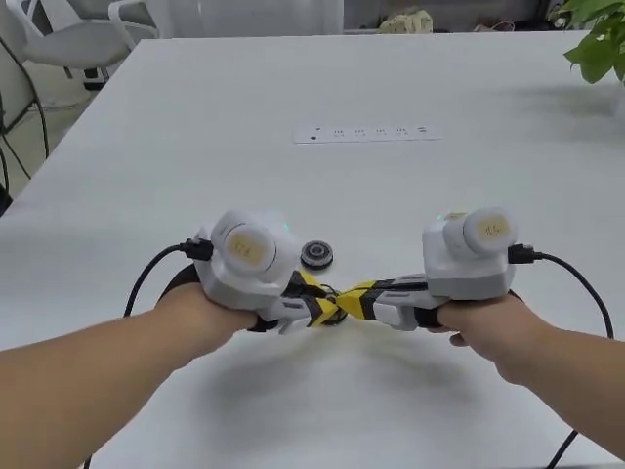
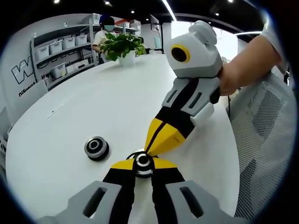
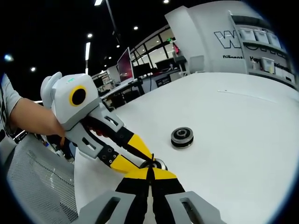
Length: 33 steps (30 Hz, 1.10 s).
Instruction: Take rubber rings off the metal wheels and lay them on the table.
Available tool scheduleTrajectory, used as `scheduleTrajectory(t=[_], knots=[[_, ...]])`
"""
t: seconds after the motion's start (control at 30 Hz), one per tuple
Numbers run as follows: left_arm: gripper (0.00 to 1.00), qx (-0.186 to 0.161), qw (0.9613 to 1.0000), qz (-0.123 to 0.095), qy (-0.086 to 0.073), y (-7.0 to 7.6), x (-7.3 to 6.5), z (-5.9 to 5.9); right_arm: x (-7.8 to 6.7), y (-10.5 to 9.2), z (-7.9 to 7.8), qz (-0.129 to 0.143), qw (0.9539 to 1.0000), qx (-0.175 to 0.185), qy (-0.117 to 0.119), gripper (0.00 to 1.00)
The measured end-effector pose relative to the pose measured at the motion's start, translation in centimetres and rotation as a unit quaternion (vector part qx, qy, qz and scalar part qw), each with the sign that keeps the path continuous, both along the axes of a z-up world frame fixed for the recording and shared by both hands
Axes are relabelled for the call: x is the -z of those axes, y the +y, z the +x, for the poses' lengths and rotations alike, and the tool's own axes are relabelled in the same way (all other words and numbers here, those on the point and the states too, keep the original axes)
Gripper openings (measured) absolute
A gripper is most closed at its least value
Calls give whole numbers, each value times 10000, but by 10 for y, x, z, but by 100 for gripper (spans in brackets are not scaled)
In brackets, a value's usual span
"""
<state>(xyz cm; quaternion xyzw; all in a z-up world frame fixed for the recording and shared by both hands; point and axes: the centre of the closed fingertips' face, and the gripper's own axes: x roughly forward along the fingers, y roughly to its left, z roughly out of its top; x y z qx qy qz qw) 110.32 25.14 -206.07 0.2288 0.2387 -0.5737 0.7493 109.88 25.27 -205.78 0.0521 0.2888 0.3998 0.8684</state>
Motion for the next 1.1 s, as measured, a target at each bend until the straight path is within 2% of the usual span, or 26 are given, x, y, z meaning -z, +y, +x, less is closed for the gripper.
scheduleTrajectory(t=[0.23, 0.47, 1.1], knots=[[8, 1, 10000, 13, -29, 0, -1, 0, 1, -2, 0, 21, 10000, 51, 30, 0], [11, -4, 10000, -25, 37, 2, -3, -1, 0, -1, -1, 45, 10000, 62, 28, 0], [31, 13, 9994, -307, 145, 12, -24, -13, -8, 4, -8, 132, 9999, 58, 58, 0]])
